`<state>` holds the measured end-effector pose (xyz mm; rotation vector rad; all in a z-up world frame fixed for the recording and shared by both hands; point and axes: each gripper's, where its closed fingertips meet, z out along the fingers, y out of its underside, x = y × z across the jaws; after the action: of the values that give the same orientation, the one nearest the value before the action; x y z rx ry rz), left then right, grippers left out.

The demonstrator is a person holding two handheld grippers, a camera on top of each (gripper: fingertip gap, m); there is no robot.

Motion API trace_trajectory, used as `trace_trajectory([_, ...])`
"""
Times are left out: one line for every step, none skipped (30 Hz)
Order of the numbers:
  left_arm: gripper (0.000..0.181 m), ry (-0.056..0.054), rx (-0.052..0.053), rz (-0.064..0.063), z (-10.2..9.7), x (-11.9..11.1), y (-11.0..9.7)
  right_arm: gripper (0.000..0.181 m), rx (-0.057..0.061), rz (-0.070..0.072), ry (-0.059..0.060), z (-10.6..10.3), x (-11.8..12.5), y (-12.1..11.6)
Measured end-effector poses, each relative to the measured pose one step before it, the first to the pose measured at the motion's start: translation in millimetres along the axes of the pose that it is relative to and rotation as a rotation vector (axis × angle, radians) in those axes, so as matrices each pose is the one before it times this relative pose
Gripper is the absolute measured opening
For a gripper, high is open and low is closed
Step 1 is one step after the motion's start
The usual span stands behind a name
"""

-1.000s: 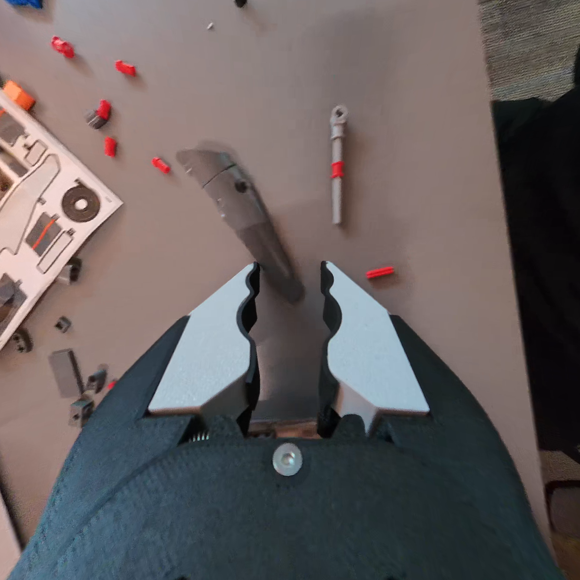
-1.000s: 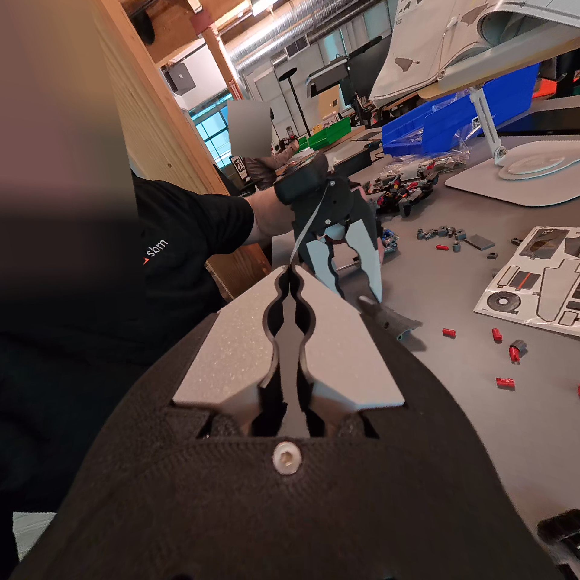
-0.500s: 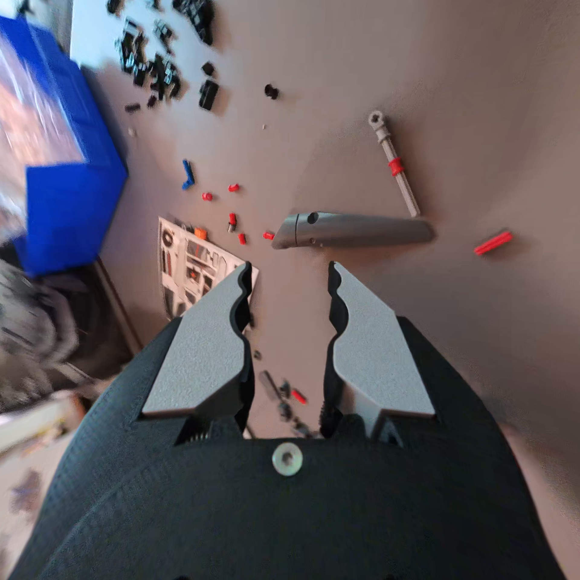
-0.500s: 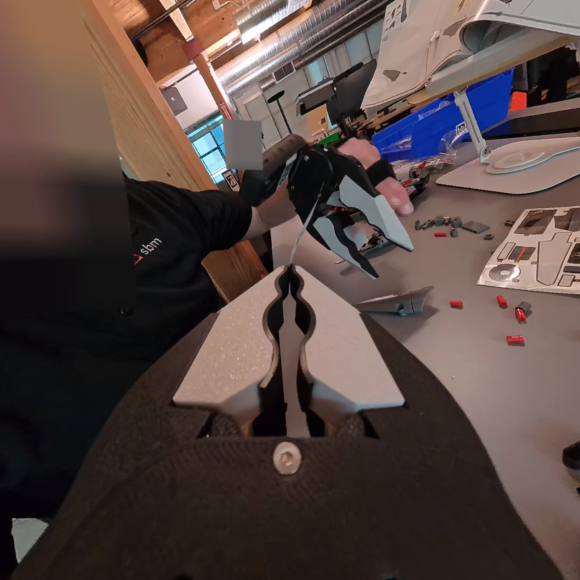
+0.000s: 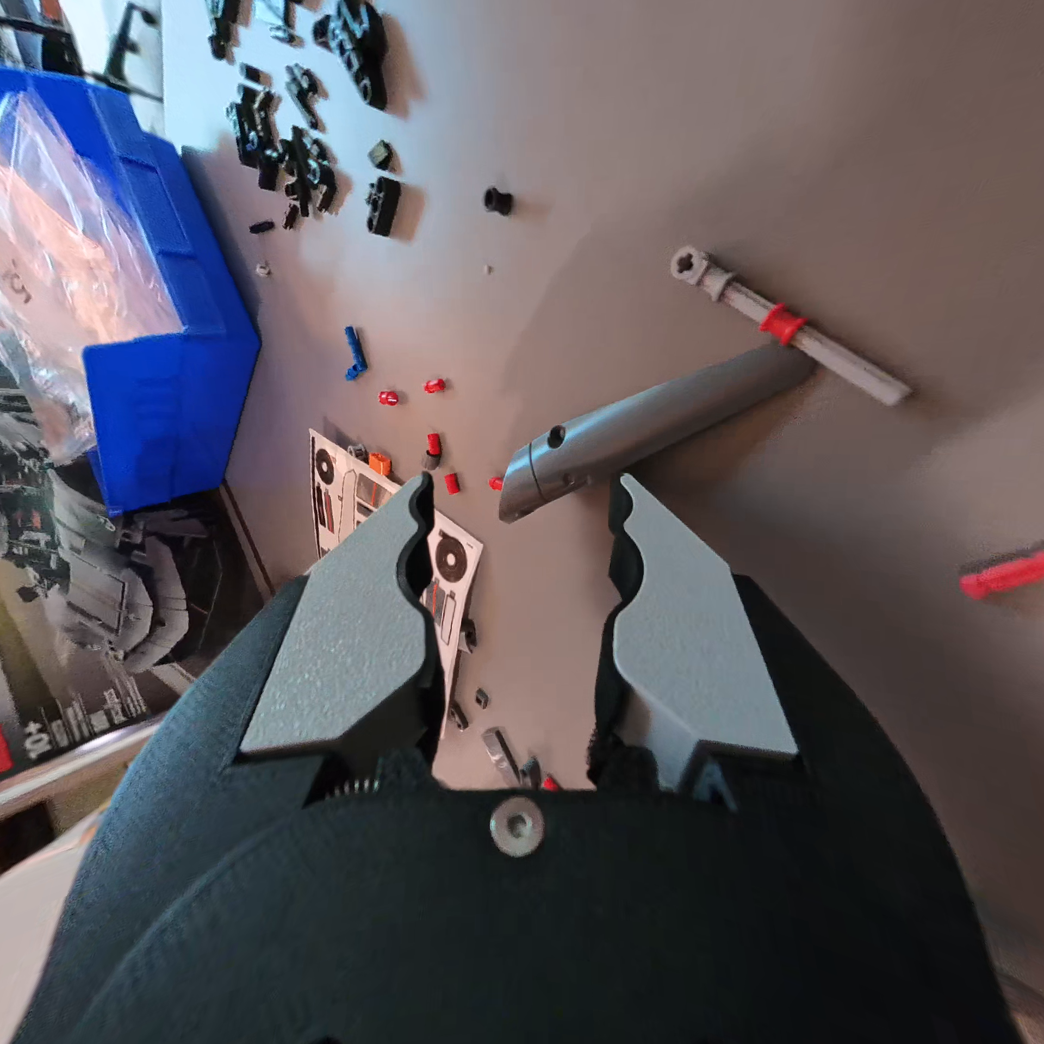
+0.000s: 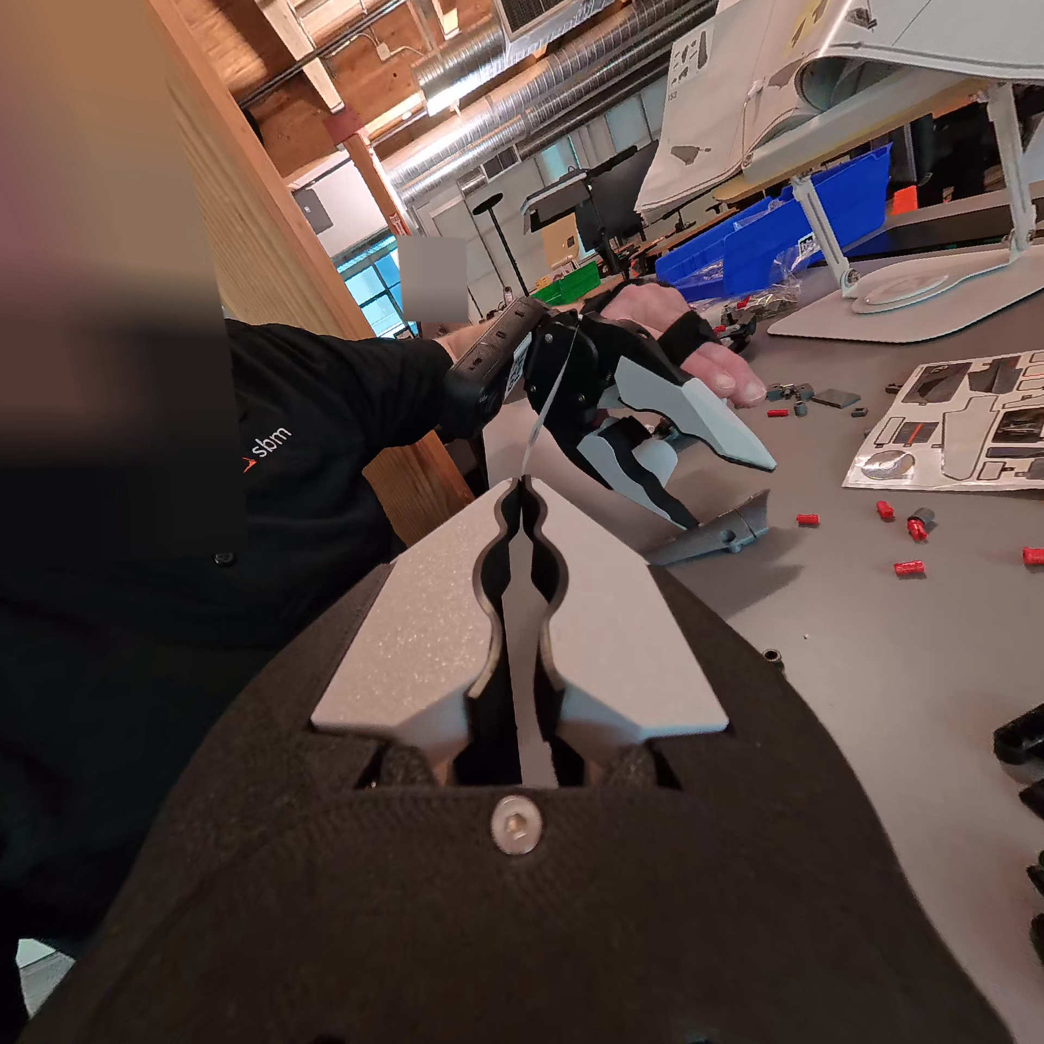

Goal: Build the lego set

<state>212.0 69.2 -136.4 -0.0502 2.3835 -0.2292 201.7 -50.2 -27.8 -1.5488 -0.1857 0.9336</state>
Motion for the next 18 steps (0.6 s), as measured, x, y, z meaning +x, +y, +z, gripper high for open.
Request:
trace_trajectory([0.06,-0.0092,-0.0133,-0.0284,2.14,-2.34,-0.04,0.0,0.0023,-0.0013,0.0024,-1.24,0.0,-0.02])
trace_trajectory([0.059,-0.0069,-0.0046,-0.0145,1.54,-1.34,-1.42,0.0,0.003,-0.001,0.0018,-1.41,0.01,-0.08])
trace_trajectory([0.059,-0.0095,-0.0041,-0.0145,1.71,-1.37,-1.97,0.0,0.003,-0.0003,0.0014,-1.28,-0.05,0.01])
trace_trajectory([0.057,-0.0155,-0.0235,-0.0299,2.79,-2.52,0.56,0.0,0.0016,-0.0001,0.0024,-1.24,0.25,0.26])
trace_trajectory([0.054,-0.0047,-0.016,-0.0232,2.43,-0.72,-0.32,0.0,0.0009,0.0002,0.0033,-1.2,0.41,0.32])
trace_trajectory([0.053,-0.0075,0.001,-0.0121,1.25,-0.84,-2.44,0.0,0.001,0.0008,0.0029,-1.11,0.51,0.23])
trace_trajectory([0.054,-0.0081,-0.0093,-0.0191,1.37,-1.4,-0.98,0.0,0.0,0.0008,0.0032,-1.05,0.58,0.48])
trace_trajectory([0.053,0.0029,-0.0067,-0.0103,0.8,0.15,-0.88,0.0,-0.0026,0.0001,0.0049,-0.94,0.82,0.78])
trace_trajectory([0.056,-0.0012,0.0069,0.0073,-0.67,-0.54,-1.84,0.0,-0.0048,-0.0008,0.0057,-0.93,1.02,0.87])
trace_trajectory([0.056,-0.0127,-0.004,0.0025,-1.44,-3.33,0.74,0.0,-0.0061,-0.0012,0.0066,-0.99,1.0,0.7])
trace_trajectory([0.056,-0.0068,-0.007,-0.013,-2.14,-4.21,1.97,0.0,-0.0099,-0.0041,0.0098,-1.07,1.33,0.61])
trace_trajectory([0.056,0.0068,0.0096,-0.0293,-3.65,-3.69,0.29,0.0,-0.0152,-0.0087,0.0127,-0.93,1.33,0.97])
trace_trajectory([0.054,-0.0054,0.0316,-0.0425,-5.76,-6.85,-2.75,0.0,-0.0181,-0.0108,0.0128,-1.03,1.15,0.98])
trace_trajectory([0.052,-0.0017,0.0304,-0.0486,-6.79,-7.5,-3.43,0.0,-0.0226,-0.0129,0.0156,-0.85,1.56,1.42])
trace_trajectory([0.052,0.024,0.0339,-0.0483,-7.38,-4.07,-5.16,0.0,-0.0289,-0.0161,0.023,-0.64,2.5,1.94])
trace_trajectory([0.049,0.0213,0.0595,-0.0553,-8.48,-4.6,-10.29,0.0,-0.0305,-0.0157,0.0231,-0.57,2.53,1.94])
trace_trajectory([0.044,0.0274,0.0685,-0.0487,-8.12,-2.93,-13.06,0.0,-0.0289,-0.0159,0.0169,-0.04,1.3,1.32])
trace_trajectory([0.043,0.049,0.0521,-0.0294,-6.12,2.22,-12.34,0.0,-0.0328,-0.0199,0.0183,0.54,1.11,1.25])
